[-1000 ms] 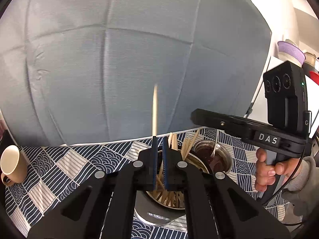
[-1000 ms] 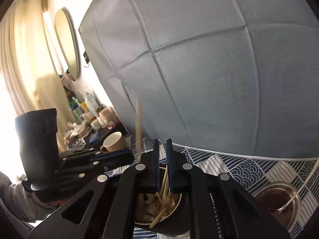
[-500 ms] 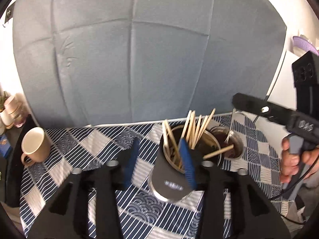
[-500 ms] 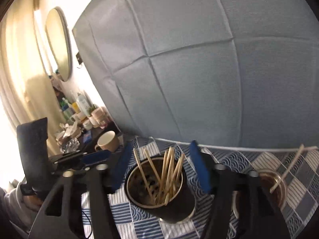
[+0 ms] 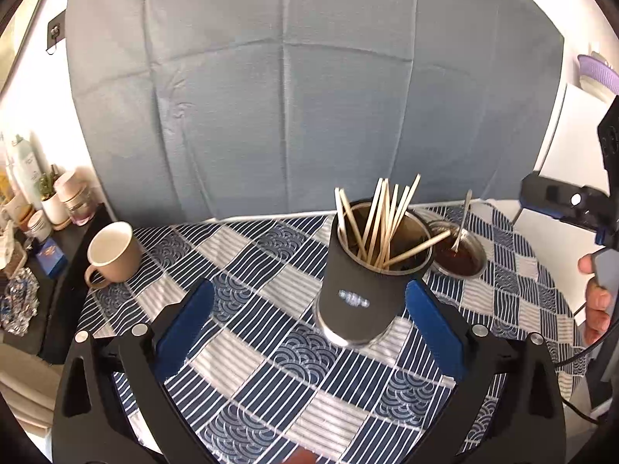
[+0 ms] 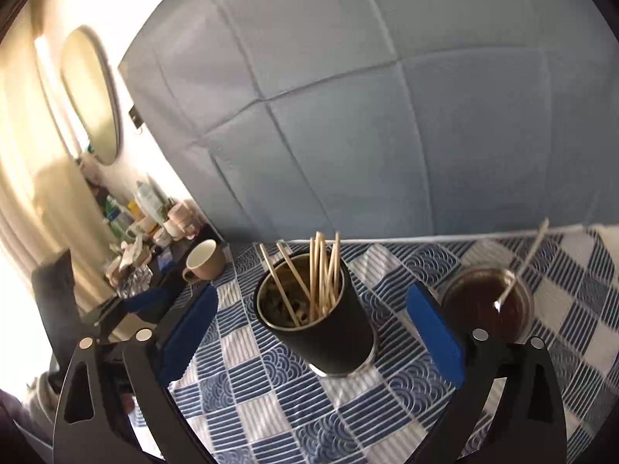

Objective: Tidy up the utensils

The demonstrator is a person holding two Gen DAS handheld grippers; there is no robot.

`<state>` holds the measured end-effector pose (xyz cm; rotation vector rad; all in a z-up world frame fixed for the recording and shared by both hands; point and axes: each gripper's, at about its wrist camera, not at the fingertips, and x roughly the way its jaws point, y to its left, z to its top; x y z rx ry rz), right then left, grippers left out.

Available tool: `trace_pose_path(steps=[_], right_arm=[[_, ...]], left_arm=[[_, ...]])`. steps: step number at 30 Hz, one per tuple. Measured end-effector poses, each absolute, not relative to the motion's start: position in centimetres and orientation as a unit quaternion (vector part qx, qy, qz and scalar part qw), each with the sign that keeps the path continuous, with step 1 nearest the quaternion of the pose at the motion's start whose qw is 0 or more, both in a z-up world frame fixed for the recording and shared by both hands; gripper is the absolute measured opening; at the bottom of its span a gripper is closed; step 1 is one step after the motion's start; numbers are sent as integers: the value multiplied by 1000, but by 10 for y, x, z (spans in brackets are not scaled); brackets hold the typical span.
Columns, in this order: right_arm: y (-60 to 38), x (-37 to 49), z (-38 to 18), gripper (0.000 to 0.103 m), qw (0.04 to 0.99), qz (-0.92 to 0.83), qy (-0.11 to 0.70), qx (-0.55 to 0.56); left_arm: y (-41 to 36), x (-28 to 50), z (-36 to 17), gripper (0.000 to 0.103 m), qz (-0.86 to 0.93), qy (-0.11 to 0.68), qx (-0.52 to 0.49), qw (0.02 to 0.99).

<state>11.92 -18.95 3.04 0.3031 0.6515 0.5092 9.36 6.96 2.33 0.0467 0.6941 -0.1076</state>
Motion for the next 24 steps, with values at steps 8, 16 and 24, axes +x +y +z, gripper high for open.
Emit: trace_pose_path(steps=[8,16,24], right_arm=[[-197,95,19,95,888,215,379,150],[-184,42,40,95,923,193,323,79],[-177,20,43,95,917,187,346,67]], left_arm=[[69,68,24,97,-46,368,23,928],[87,44,46,97,3,367,-44,929],[75,25,52,97,19,400,-25,916]])
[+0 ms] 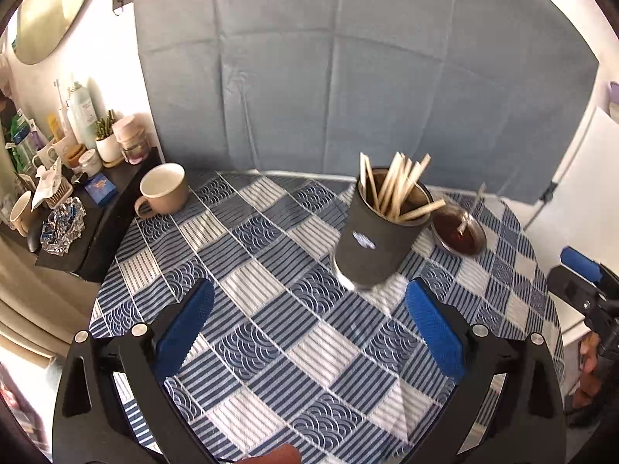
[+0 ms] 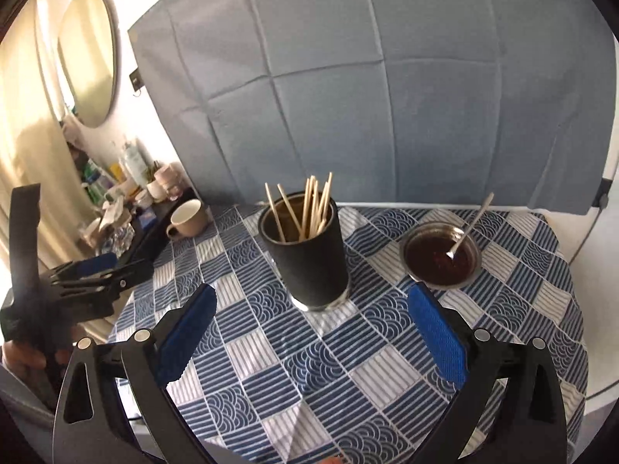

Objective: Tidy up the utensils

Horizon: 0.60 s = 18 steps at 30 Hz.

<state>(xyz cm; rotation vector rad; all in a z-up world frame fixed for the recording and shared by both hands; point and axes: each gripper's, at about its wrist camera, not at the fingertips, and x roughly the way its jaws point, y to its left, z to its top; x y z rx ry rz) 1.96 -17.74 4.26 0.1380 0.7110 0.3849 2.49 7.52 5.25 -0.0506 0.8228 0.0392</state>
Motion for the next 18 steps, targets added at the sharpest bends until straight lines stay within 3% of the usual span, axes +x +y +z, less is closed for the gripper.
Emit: trace_pose_path(steps=[8,18], right_arm=[[-185,19,24,95,899,156,393,113],[-177,19,20,95,897,146,407,94]], left_arm=[[55,16,47,97,2,408,-1,913],[60,17,44,97,20,409,-15,912]])
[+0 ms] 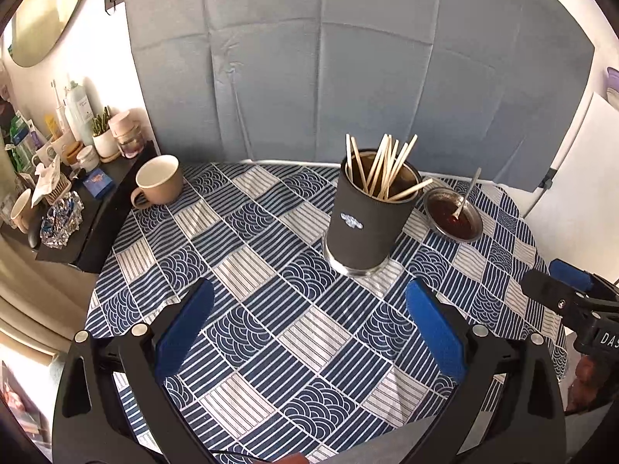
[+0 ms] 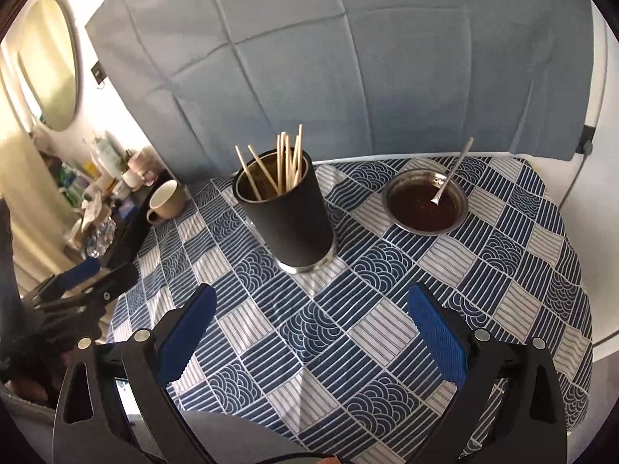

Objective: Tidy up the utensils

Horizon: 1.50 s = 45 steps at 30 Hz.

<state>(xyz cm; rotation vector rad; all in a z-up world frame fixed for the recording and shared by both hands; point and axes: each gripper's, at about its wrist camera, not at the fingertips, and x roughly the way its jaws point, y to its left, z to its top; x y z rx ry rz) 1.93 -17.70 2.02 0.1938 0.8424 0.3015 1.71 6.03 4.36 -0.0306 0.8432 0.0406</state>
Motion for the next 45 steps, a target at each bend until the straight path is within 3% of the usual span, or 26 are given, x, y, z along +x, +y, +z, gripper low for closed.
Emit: trace_pose_path(steps=[45], right_arm=[[-176,12,19,95,895,156,406,100]], left_arm=[[56,6,45,97,15,409,-9,913]])
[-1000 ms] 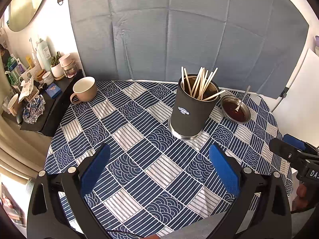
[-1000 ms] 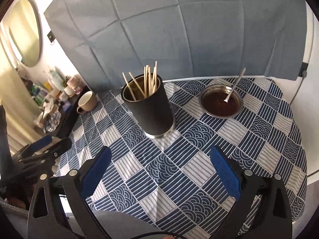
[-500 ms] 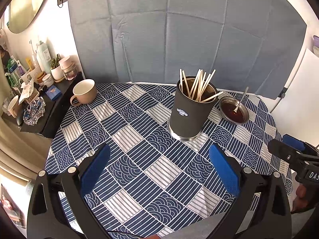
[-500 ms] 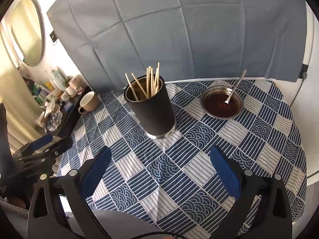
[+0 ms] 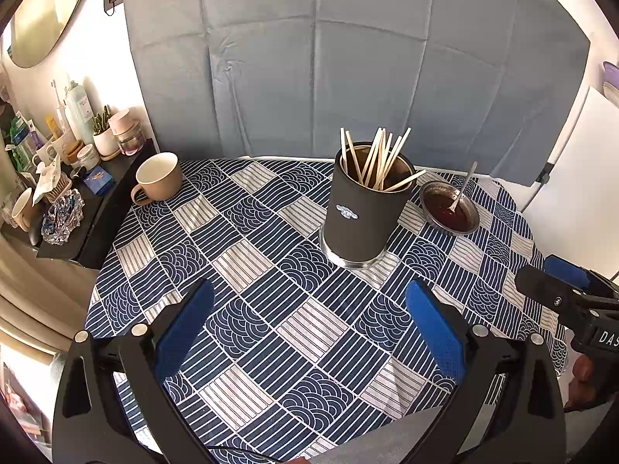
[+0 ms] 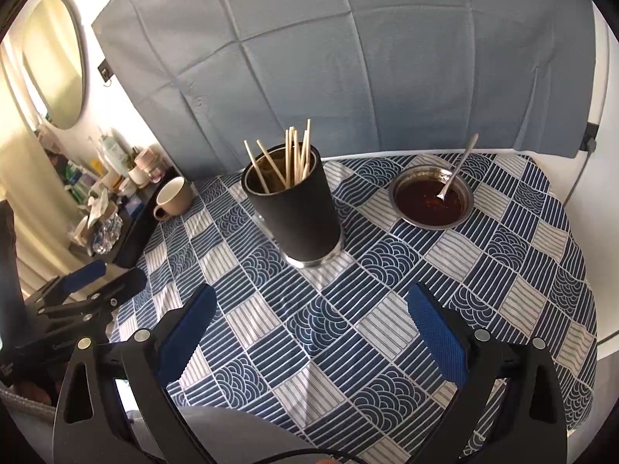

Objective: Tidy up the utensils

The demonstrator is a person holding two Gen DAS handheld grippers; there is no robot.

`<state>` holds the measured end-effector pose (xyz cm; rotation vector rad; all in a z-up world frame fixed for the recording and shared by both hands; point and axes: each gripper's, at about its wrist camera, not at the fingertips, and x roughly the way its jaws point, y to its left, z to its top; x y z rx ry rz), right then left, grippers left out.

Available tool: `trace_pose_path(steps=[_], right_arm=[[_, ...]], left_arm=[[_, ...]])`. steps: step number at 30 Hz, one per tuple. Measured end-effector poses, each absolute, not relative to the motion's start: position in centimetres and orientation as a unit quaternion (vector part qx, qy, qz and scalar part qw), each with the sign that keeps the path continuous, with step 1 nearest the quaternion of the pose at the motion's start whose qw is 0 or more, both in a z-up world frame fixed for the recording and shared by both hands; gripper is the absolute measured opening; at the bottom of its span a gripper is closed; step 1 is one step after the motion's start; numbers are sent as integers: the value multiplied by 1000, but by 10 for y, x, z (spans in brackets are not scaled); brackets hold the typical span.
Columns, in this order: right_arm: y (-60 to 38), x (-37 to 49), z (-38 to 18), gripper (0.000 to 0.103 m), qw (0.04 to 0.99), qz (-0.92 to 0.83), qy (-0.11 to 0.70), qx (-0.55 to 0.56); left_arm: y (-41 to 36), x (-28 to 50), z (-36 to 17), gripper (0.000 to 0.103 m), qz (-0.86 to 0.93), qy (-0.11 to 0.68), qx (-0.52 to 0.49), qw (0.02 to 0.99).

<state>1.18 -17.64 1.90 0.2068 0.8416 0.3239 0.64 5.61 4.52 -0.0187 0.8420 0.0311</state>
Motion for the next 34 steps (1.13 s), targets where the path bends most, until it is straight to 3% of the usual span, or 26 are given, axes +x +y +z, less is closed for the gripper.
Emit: trace_pose_path(steps=[34], right_arm=[[-174,10,15,95,892,156,413,94]], left_arm=[[56,6,41,97,12,424,-11,905]])
